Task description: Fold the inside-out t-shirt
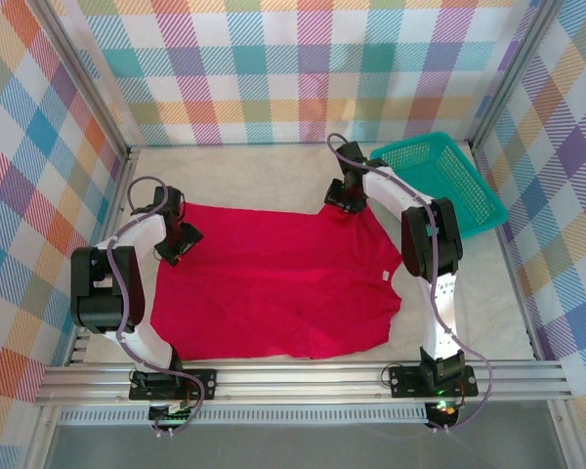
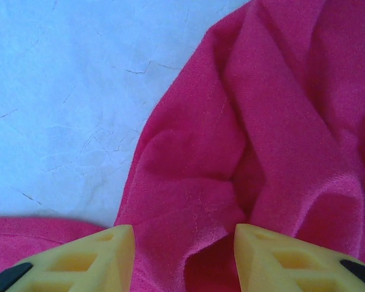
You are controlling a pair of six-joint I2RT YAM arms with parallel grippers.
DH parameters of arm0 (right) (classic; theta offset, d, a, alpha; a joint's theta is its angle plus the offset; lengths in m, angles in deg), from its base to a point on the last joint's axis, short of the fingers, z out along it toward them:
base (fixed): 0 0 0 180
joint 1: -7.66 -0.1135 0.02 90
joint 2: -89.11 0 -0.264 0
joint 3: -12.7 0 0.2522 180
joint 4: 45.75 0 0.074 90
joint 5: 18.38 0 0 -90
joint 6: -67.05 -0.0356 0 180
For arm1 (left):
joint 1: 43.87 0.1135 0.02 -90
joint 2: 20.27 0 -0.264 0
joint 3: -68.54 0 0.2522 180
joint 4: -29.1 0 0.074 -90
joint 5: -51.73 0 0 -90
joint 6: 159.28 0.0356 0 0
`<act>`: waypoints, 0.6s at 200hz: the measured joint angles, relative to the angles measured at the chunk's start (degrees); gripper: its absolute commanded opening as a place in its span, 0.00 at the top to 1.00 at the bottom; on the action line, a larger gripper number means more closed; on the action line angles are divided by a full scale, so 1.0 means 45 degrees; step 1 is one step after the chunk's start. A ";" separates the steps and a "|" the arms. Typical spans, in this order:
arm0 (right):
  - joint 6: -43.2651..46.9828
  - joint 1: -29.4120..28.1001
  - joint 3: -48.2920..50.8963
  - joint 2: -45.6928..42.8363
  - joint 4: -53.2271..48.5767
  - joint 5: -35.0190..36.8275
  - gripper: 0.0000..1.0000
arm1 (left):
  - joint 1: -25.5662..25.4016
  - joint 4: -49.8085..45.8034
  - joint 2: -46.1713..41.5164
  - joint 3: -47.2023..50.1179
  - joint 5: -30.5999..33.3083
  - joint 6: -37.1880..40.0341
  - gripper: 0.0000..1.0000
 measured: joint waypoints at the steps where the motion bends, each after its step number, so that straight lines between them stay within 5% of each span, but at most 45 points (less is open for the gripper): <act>1: -0.0010 0.0000 -0.0005 0.0000 0.0000 -0.0005 0.53 | 0.0000 0.0000 0.0000 0.0000 0.0000 0.0000 0.34; 34: -0.0345 0.0015 -0.0243 0.0233 0.0005 -0.0233 1.00 | -0.0010 0.0000 0.0000 0.0000 -0.0136 0.0005 0.34; 105: -0.0617 0.0044 -0.2361 0.0257 -0.0238 -0.0131 1.00 | -0.0019 0.0058 -0.0010 0.0000 -0.0209 0.0058 0.37; 120: -0.0622 0.0019 -0.3152 0.0345 -0.0272 -0.0189 0.79 | -0.0024 0.0160 -0.0010 0.0005 -0.0238 0.0058 0.38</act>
